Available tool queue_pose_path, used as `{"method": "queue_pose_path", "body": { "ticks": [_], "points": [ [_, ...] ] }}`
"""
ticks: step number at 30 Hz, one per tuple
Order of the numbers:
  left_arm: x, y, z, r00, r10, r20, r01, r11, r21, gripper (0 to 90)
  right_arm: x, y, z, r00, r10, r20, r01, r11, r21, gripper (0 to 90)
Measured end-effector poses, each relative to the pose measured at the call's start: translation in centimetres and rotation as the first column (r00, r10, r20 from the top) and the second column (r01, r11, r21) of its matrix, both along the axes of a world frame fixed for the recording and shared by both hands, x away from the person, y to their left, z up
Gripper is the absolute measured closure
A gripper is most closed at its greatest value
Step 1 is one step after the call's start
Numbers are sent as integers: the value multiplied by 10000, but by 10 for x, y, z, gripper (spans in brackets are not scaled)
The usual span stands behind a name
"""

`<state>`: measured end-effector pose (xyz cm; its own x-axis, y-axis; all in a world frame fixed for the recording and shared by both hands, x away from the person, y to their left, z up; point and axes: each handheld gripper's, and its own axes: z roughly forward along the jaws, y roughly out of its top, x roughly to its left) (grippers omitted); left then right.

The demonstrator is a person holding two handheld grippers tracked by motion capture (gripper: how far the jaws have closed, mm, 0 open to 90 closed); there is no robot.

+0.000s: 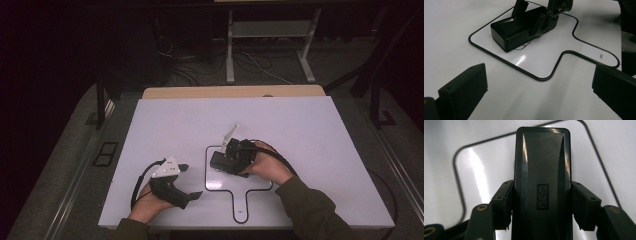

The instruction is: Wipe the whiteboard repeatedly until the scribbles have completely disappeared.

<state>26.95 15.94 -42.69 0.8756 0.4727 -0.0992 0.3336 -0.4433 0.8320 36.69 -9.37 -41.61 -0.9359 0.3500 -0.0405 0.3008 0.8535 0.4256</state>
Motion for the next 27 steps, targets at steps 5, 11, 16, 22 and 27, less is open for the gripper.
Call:
{"method": "queue_pose_path", "body": {
  "ticks": [5, 11, 16, 22, 27],
  "points": [
    [0, 0, 0, 10000, -6, -11, 6, 10000, 13, 0, 10, -15, 0, 9986, -527, 70, 527, 9986, 33, 388],
    [0, 0, 0, 10000, 9, -44, -9, 10000, -5, 0, 14, -23, 0, 9965, -818, 178, 820, 9966, -107, 387],
    [1, -1, 0, 10000, -4, -33, 4, 10000, 2, 0, 6, -13, -1, 9992, -369, 165, 369, 9993, -7, 388],
    [1, -1, 0, 10000, -57, -21, 57, 10000, 49, 0, -7, 5, 0, 9999, 114, -4, -114, 9999, 33, 387],
    [1, -1, 0, 10000, -26, -25, 26, 10000, 29, 0, -13, 17, 0, 9981, 604, 76, -603, 9982, -64, 387]
  ]
}}
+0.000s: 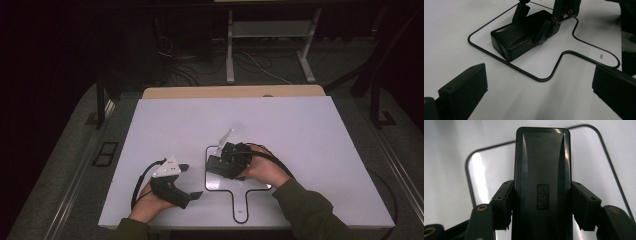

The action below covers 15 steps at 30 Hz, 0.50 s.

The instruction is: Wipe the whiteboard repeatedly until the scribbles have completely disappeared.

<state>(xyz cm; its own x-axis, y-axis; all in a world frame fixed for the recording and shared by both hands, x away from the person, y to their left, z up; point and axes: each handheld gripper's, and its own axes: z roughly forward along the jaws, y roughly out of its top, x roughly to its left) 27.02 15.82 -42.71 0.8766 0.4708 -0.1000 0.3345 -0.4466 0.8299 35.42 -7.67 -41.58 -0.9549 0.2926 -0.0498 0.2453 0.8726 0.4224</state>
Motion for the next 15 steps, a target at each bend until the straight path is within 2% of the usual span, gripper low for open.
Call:
{"method": "queue_pose_path", "body": {
  "ticks": [3, 15],
  "points": [
    [0, 0, 0, 10000, -6, 22, 6, 10000, -14, 0, 5, 0, 0, 10000, -33, -77, 34, 10000, 41, 388],
    [0, 0, 1, 10000, -59, 80, 59, 10000, 31, 0, 37, -9, 0, 9942, -1067, -168, 1066, 9943, -39, 387]
  ]
}}
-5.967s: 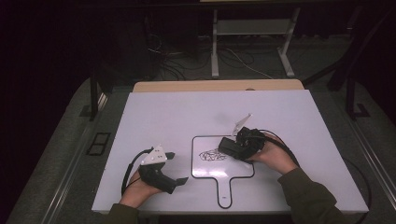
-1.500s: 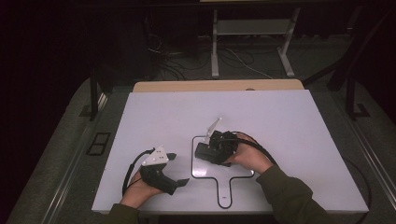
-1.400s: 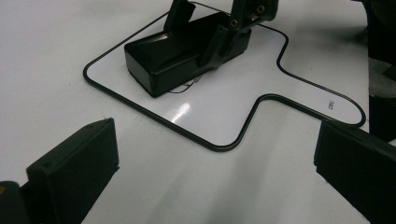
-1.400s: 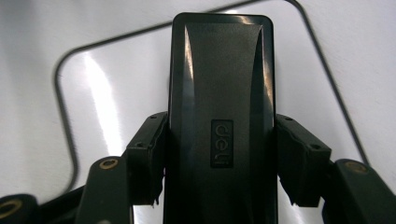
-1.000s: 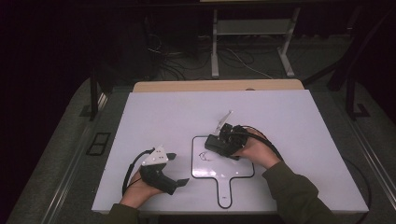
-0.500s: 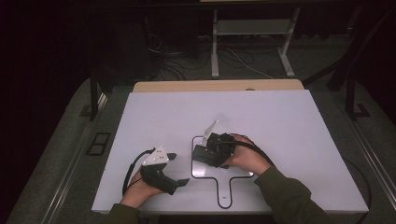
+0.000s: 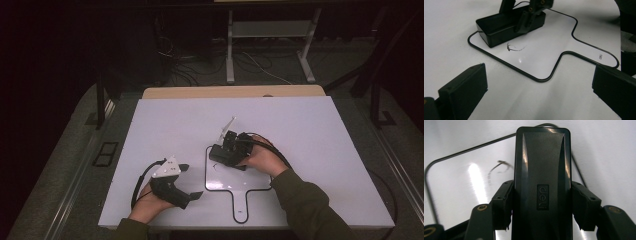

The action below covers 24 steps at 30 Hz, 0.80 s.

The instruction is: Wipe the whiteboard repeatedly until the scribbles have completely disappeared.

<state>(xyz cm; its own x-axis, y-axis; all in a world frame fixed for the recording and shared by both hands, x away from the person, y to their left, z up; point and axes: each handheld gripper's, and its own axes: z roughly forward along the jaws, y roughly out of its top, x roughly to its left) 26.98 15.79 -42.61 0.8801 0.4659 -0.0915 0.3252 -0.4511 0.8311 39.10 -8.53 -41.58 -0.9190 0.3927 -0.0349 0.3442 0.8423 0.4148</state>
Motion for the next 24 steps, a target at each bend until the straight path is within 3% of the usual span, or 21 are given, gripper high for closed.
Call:
{"method": "queue_pose_path", "body": {
  "ticks": [7, 18, 24],
  "points": [
    [0, 0, 0, 10000, -20, -16, 20, 10000, 15, 0, 1, 6, 0, 10000, -6, -29, 6, 10000, -37, 387],
    [0, 0, 0, 10000, -17, -6, 17, 10000, 5, 0, -26, 31, 1, 9930, 1177, -1, -1177, 9930, -82, 387],
    [0, 0, 0, 10000, -24, 15, 24, 10000, 19, 0, -16, 31, 1, 9958, 908, -100, -908, 9959, -12, 387]
  ]
}}
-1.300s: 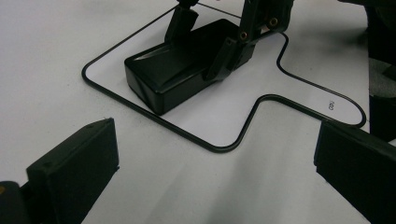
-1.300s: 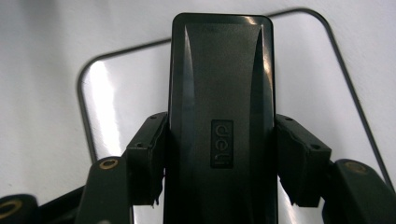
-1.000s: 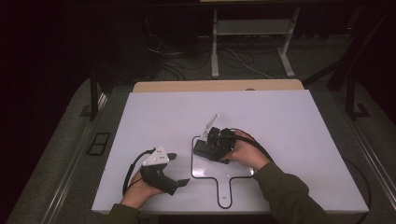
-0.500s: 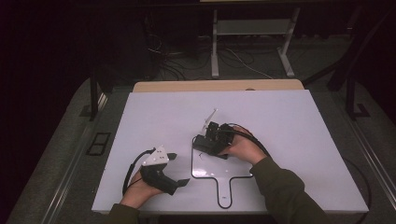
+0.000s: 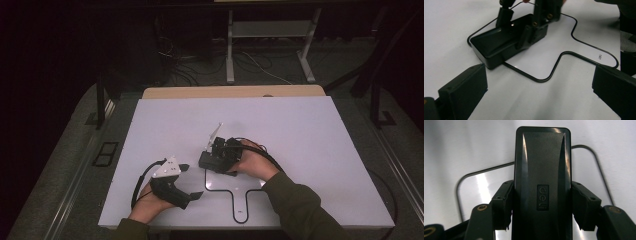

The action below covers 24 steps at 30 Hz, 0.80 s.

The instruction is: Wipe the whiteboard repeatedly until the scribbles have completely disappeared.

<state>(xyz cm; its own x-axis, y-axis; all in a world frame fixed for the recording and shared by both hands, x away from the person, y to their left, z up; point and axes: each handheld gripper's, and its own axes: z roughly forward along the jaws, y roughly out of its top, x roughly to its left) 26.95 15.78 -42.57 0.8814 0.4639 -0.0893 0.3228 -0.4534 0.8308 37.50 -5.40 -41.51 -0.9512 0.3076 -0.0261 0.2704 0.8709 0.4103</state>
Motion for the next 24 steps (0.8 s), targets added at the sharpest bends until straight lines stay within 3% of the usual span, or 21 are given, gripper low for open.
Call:
{"method": "queue_pose_path", "body": {
  "ticks": [7, 11, 16, 24],
  "points": [
    [0, 0, 0, 10000, 8, -2, -8, 10000, -19, 0, 19, -5, 0, 9975, -712, 43, 712, 9975, -21, 387],
    [0, 0, 0, 10000, -9, 13, 9, 10000, -22, 0, 24, -7, 0, 9963, -857, 18, 857, 9963, -63, 387],
    [0, 0, 0, 10000, -1, 14, 1, 10000, -20, 0, 14, 0, 1, 9985, -542, 40, 542, 9984, -171, 387],
    [0, 0, 0, 10000, 2, -1, -2, 10000, -12, 0, -14, 10, 1, 9992, 394, -16, -394, 9990, -212, 387]
  ]
}}
